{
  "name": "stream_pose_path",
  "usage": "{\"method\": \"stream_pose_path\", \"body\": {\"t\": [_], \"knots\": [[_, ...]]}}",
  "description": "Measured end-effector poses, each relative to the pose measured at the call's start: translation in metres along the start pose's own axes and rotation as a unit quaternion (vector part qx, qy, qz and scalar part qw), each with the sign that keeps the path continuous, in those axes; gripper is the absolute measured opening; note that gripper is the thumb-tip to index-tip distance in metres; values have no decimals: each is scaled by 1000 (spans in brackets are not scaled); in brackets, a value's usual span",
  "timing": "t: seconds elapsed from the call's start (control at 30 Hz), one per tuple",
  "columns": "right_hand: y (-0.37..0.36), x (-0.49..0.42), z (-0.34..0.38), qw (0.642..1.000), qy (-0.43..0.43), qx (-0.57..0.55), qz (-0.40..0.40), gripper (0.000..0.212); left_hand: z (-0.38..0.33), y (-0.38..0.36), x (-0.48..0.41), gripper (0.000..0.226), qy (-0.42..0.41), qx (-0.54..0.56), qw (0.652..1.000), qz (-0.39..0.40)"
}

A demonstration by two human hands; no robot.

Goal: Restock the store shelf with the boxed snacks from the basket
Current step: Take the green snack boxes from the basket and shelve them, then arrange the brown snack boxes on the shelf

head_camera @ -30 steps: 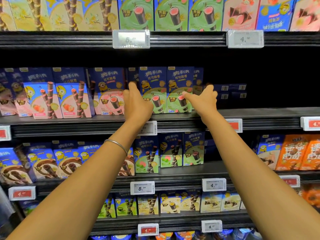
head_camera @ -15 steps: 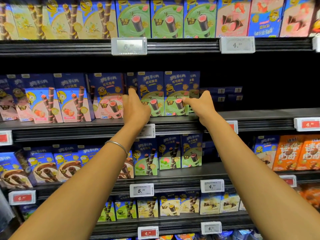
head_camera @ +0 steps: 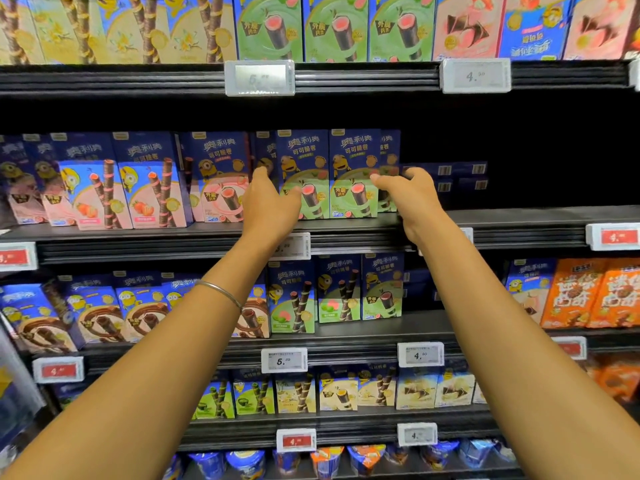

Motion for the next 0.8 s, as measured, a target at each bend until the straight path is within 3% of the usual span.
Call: {"method": "stream_pose_path", "body": {"t": [0.17, 0.27, 0.37, 0.47, 0.57, 0.7, 0.8], "knots": [[25, 54, 7, 999, 38, -25, -1, 62, -3, 18, 35, 59, -12, 87, 996, -27], [45, 95, -6, 996, 45, -75, 18, 36, 1, 26, 78, 40, -26, 168, 983, -69], [60, 139, -43, 991, 20, -119, 57, 29, 22, 31, 138, 20, -22, 209, 974, -91], [66, 181, -109, 990, -48, -99, 87, 31, 71, 20, 208, 21, 89, 256, 961, -63], [64, 232, -182, 977, -174, -45, 112, 22, 136, 0, 286, 26, 244, 227, 942, -34], [64, 312, -268, 939, -313, 23, 142, 20, 225, -17, 396, 28, 434, 149, 888, 5], [66, 373, -323, 897, -407, 66, 162, 9, 275, -19, 476, 28, 528, 120, 838, 71]]}}
Point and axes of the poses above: each hand's wrist, its own x-axis away from the middle knuckle, its own y-axis out of the back of the hand, z = x × y, the point moved 2 cm from there along -x, towards the middle knuckle, and after that the axes turned 8 degrees about x, right-handed, at the moved point
